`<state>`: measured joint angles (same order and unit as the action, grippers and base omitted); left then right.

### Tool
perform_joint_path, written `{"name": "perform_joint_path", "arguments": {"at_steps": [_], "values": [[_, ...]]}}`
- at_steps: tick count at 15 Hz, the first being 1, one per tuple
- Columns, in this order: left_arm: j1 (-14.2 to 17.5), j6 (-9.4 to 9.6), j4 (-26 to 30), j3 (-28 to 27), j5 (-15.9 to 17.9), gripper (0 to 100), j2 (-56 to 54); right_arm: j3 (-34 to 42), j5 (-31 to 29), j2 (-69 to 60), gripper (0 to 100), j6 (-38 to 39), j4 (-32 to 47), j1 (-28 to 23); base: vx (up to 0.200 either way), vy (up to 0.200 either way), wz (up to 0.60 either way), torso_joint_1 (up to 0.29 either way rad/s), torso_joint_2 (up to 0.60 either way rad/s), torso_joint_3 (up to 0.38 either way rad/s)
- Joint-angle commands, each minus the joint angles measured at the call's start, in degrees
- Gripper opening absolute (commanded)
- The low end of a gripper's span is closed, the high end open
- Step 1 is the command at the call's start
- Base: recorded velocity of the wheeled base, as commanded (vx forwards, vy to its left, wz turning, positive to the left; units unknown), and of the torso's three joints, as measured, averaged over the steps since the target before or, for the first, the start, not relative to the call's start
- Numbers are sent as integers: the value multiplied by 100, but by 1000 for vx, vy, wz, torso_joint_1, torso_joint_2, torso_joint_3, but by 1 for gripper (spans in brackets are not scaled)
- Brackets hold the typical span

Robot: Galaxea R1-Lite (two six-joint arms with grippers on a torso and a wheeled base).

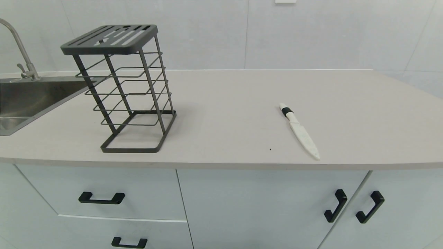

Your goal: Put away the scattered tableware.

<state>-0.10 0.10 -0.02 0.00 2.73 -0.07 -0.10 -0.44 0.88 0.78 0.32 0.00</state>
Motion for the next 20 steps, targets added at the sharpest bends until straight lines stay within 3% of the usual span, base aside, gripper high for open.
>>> {"name": "perform_joint_path", "arguments": {"at_steps": [1,20], "values": [[1,-1,-6,0,-1,100,7,1,0,9,100,1,3,0,0,0,0,110,-442,-325],[1,17,2,0,-45,100,7,-8,0,9,100,-8,3,0,0,0,0,191,-497,-308]]}}
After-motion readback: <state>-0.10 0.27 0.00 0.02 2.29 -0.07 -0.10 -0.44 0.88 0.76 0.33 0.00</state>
